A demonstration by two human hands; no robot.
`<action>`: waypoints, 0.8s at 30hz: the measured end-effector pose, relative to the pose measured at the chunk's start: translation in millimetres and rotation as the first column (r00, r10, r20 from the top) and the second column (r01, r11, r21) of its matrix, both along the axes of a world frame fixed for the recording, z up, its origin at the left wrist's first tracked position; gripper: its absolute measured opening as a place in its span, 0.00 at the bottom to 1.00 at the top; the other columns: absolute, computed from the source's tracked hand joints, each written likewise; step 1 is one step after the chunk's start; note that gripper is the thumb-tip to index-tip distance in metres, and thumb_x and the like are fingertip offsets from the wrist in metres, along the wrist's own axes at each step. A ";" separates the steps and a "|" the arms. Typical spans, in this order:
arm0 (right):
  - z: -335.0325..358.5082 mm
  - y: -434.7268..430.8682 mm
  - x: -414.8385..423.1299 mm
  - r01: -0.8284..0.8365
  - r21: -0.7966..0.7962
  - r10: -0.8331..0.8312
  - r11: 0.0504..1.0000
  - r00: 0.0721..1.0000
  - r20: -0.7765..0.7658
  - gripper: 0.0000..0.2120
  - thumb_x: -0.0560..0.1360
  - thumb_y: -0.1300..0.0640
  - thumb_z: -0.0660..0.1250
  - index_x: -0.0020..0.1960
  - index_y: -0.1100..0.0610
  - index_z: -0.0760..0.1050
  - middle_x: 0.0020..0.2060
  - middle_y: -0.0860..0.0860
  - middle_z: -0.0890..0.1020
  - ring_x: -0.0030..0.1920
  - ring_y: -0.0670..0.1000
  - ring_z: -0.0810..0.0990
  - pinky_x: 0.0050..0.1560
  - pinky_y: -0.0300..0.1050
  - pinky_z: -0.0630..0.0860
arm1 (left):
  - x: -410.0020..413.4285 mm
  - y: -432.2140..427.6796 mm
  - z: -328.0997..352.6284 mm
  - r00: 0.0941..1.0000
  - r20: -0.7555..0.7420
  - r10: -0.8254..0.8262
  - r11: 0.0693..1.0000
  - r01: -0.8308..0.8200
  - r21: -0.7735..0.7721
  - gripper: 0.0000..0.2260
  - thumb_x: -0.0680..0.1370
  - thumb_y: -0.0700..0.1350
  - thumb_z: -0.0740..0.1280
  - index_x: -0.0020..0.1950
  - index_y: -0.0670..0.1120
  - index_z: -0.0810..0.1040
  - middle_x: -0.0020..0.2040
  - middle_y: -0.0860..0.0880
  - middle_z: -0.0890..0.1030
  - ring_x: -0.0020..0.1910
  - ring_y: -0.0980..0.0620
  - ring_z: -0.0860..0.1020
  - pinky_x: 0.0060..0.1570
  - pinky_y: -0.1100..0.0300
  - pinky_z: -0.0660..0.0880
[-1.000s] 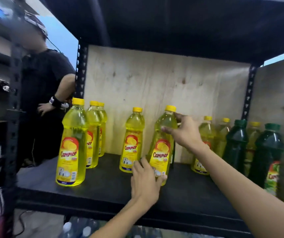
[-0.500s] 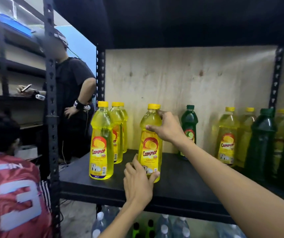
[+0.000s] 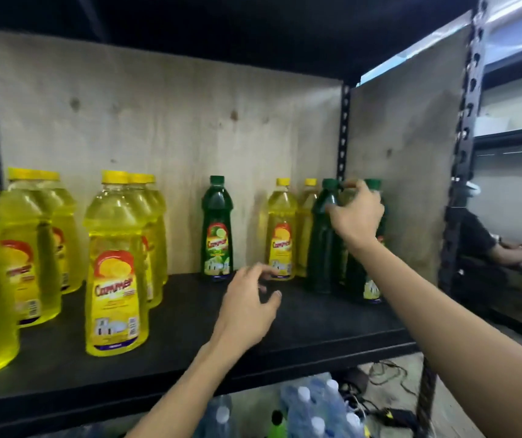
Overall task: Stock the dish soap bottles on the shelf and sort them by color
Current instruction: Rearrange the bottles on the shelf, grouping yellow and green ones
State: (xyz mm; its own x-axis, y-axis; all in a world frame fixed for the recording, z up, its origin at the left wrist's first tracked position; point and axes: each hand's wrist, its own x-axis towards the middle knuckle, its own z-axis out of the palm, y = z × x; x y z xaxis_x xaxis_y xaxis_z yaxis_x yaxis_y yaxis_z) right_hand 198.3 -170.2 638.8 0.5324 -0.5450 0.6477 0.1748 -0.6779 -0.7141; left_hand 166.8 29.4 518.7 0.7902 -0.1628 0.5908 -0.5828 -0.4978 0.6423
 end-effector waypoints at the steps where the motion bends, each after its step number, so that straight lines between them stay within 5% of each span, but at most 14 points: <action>1: 3.8 -17.9 3.7 0.070 0.019 -0.069 0.997 0.997 -0.018 0.24 0.70 0.54 0.72 0.65 0.54 0.72 0.62 0.61 0.74 0.64 0.65 0.70 0.65 0.55 0.68 | 14.4 -23.2 4.2 0.997 -0.061 -0.048 0.999 0.049 0.005 0.15 0.75 0.46 0.72 0.60 0.57 0.77 0.56 0.56 0.77 0.48 0.61 0.78 0.54 0.58 0.78; 4: 13.1 -63.9 12.5 -0.001 0.192 0.018 0.981 0.996 -0.089 0.30 0.69 0.54 0.74 0.68 0.51 0.67 0.64 0.59 0.72 0.65 0.64 0.71 0.64 0.58 0.73 | 45.9 -93.5 14.3 0.964 -0.215 -0.158 0.987 0.161 -0.005 0.22 0.75 0.48 0.73 0.67 0.51 0.74 0.62 0.51 0.78 0.52 0.56 0.79 0.53 0.61 0.77; 6: 11.6 -83.5 14.1 -0.234 0.374 0.286 0.897 0.954 -0.088 0.34 0.66 0.58 0.79 0.69 0.53 0.69 0.58 0.56 0.80 0.54 0.57 0.82 0.49 0.52 0.82 | 54.5 -135.3 14.4 0.943 -0.282 -0.176 0.983 0.186 0.007 0.29 0.74 0.51 0.74 0.73 0.48 0.69 0.66 0.49 0.76 0.60 0.51 0.78 0.57 0.57 0.76; 8: 6.2 -95.9 11.4 -0.334 0.373 0.405 0.866 0.905 -0.130 0.36 0.66 0.61 0.80 0.70 0.54 0.69 0.55 0.54 0.82 0.47 0.53 0.84 0.39 0.45 0.82 | 54.0 -168.2 10.9 0.950 -0.287 -0.123 0.988 0.145 0.056 0.32 0.73 0.54 0.74 0.73 0.46 0.68 0.67 0.46 0.75 0.65 0.47 0.75 0.63 0.52 0.74; 16: -13.4 -66.6 -17.7 -0.172 0.004 0.172 0.985 0.985 -0.021 0.43 0.59 0.42 0.82 0.71 0.48 0.72 0.63 0.49 0.80 0.65 0.53 0.77 0.65 0.57 0.75 | 23.8 -191.7 -9.6 0.978 -0.195 0.070 0.998 -0.070 0.010 0.39 0.75 0.53 0.72 0.79 0.44 0.56 0.71 0.45 0.68 0.69 0.43 0.71 0.65 0.50 0.70; 24: -16.4 39.4 -6.9 -0.263 0.014 0.263 0.965 0.965 0.018 0.50 0.57 0.36 0.80 0.73 0.53 0.70 0.63 0.52 0.81 0.66 0.53 0.77 0.67 0.51 0.72 | 31.1 -72.8 -8.1 0.968 -0.126 0.219 0.975 -0.221 -0.002 0.34 0.73 0.54 0.74 0.75 0.46 0.65 0.65 0.47 0.77 0.66 0.45 0.75 0.63 0.50 0.71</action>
